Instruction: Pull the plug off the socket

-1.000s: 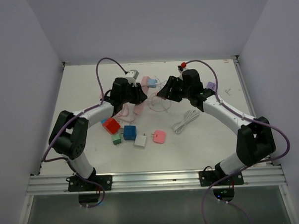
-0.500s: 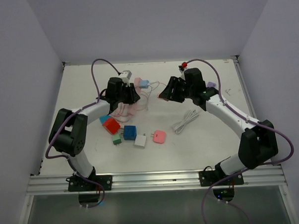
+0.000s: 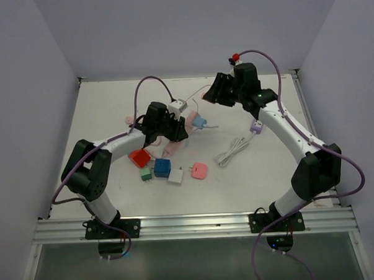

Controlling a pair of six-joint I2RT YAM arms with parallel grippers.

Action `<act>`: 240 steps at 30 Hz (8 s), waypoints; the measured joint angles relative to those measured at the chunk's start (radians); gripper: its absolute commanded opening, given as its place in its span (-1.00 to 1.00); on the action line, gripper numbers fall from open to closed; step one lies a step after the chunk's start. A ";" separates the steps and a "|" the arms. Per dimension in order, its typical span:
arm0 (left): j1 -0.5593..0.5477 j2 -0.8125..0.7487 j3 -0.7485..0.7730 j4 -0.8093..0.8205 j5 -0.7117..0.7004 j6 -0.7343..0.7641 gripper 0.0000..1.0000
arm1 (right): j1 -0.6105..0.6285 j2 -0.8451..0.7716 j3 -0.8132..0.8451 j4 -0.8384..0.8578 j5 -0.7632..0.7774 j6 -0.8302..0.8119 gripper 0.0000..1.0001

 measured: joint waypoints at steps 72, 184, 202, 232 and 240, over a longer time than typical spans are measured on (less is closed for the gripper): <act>0.011 -0.111 -0.035 0.138 0.101 -0.030 -1.00 | -0.016 0.037 -0.182 0.182 -0.278 0.067 -0.08; -0.012 -0.041 0.122 -0.150 0.073 0.037 -1.00 | 0.051 0.106 -0.251 0.253 -0.179 -0.251 -0.20; -0.013 -0.041 0.122 -0.255 0.061 0.042 -1.00 | 0.055 0.090 -0.274 0.314 -0.050 -0.198 -0.71; 0.212 -0.005 0.343 -0.293 -0.208 0.064 -1.00 | 0.035 -0.031 -0.326 0.208 0.066 -0.145 0.43; 0.237 0.219 0.515 -0.302 -0.398 0.083 -0.88 | 0.035 -0.169 -0.326 0.141 0.087 -0.165 0.74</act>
